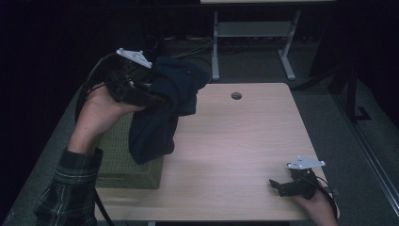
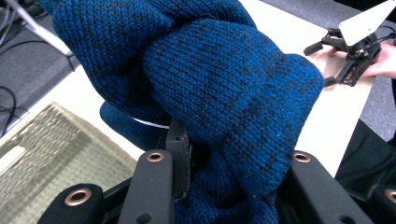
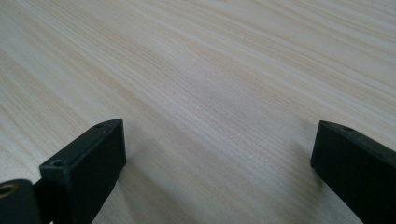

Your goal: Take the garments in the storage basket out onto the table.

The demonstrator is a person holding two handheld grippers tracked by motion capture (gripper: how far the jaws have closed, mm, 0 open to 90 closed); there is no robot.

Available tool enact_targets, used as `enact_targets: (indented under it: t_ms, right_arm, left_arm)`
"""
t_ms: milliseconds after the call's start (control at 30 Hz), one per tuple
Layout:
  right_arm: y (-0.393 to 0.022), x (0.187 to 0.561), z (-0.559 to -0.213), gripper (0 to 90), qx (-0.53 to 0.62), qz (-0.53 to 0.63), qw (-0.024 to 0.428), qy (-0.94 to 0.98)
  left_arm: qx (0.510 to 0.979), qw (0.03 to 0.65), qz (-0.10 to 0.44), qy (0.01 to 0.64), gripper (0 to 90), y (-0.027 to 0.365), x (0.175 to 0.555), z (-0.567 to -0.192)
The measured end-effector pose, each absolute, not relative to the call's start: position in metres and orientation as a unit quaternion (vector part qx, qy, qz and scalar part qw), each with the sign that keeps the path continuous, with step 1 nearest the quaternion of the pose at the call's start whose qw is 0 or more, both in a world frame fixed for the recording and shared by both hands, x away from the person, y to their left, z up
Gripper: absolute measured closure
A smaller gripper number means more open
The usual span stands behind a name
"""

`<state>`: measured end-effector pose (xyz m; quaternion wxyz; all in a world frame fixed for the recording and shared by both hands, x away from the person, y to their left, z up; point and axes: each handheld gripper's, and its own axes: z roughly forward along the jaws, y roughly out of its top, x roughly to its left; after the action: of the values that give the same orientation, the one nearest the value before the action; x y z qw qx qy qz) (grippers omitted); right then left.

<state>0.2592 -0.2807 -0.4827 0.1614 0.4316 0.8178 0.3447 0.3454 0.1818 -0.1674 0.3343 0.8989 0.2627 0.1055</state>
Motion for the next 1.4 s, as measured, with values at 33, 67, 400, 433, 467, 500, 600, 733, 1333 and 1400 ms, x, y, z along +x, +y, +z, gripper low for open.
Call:
enact_targets:
  t_ms: [33, 67, 400, 433, 467, 500, 600, 733, 1333, 1400]
  right_arm:
    - [-0.281, 0.259, -0.483, 2.9, 0.432, 0.345, 0.161, 0.818]
    - [-0.281, 0.259, -0.483, 2.9, 0.432, 0.345, 0.161, 0.818]
    - [-0.281, 0.259, -0.483, 2.9, 0.431, 0.345, 0.162, 0.818]
    - [-0.281, 0.259, -0.483, 2.9, 0.430, 0.345, 0.162, 0.818]
    - [-0.281, 0.259, -0.483, 2.9, 0.431, 0.345, 0.162, 0.818]
    - [-0.281, 0.259, -0.483, 2.9, 0.430, 0.345, 0.162, 0.818]
    - [-0.281, 0.259, -0.483, 2.9, 0.430, 0.345, 0.162, 0.818]
    - [-0.281, 0.259, -0.483, 2.9, 0.431, 0.345, 0.162, 0.818]
    - [-0.281, 0.259, -0.483, 2.9, 0.430, 0.346, 0.162, 0.818]
    - [-0.281, 0.259, -0.483, 2.8, 0.430, 0.346, 0.162, 0.818]
  left_arm:
    - [0.899, 0.337, 0.105, 0.259, 66.6, 0.179, 0.346, -0.168]
    - [0.899, 0.340, 0.104, 0.257, 66.5, 0.176, 0.347, -0.168]
    - [0.906, 0.347, 0.079, 0.228, 66.4, 0.143, 0.351, -0.185]
    - [0.907, 0.347, 0.076, 0.227, 66.4, 0.140, 0.351, -0.187]
    - [0.909, 0.345, 0.071, 0.223, 66.4, 0.135, 0.352, -0.191]
    - [0.911, 0.343, 0.068, 0.219, 66.4, 0.131, 0.352, -0.194]
    - [0.915, 0.339, 0.060, 0.212, 66.3, 0.119, 0.353, -0.202]
    - [0.919, 0.334, 0.047, 0.206, 66.3, 0.106, 0.355, -0.214]
    - [0.927, 0.332, -0.015, 0.176, 66.1, 0.051, 0.365, -0.277]
    - [0.925, 0.335, -0.021, 0.178, 66.1, 0.045, 0.365, -0.285]
